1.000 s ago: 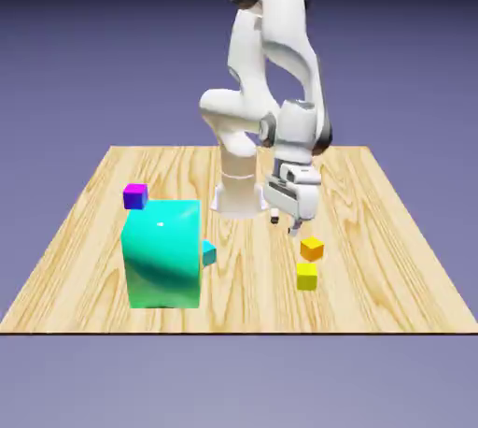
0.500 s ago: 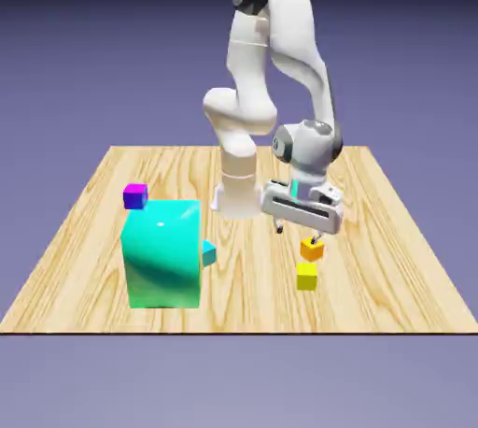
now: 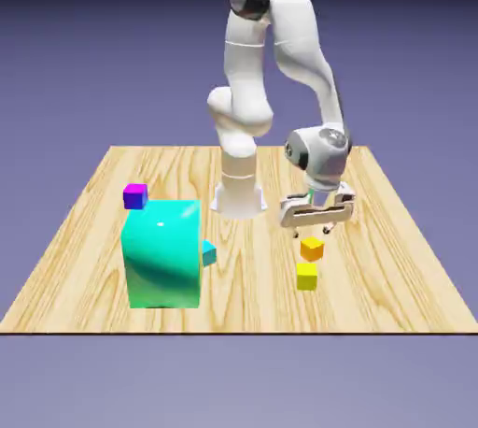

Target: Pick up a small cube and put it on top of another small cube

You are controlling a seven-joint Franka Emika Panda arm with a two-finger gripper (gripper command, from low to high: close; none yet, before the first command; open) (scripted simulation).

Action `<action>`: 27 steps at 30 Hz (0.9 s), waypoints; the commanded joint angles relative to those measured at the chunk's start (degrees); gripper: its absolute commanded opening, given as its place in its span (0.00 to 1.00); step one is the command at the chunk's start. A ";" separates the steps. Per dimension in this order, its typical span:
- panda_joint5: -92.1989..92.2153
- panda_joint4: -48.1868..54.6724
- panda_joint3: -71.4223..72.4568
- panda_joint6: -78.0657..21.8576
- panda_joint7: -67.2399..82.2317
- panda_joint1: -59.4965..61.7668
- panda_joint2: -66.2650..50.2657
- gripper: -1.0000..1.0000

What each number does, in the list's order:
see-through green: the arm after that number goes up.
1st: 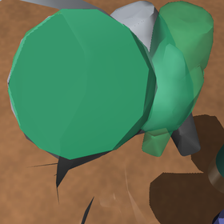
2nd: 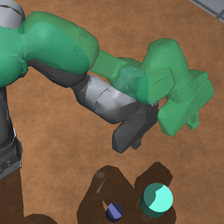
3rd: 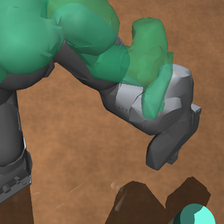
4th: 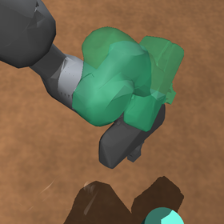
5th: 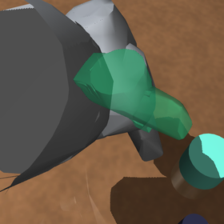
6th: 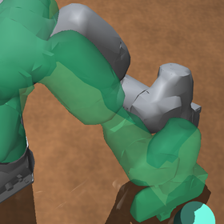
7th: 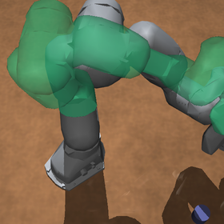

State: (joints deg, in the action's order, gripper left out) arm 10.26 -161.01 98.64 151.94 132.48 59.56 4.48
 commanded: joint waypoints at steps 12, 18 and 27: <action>20.54 2.31 21.21 1.77 18.88 15.10 9.03 0.50; 34.06 3.85 33.66 3.33 28.46 24.13 15.53 0.50; 34.20 3.87 33.79 3.35 28.56 24.23 15.60 0.00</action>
State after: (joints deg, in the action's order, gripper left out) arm 44.46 -157.14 132.43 155.31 161.03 83.78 20.08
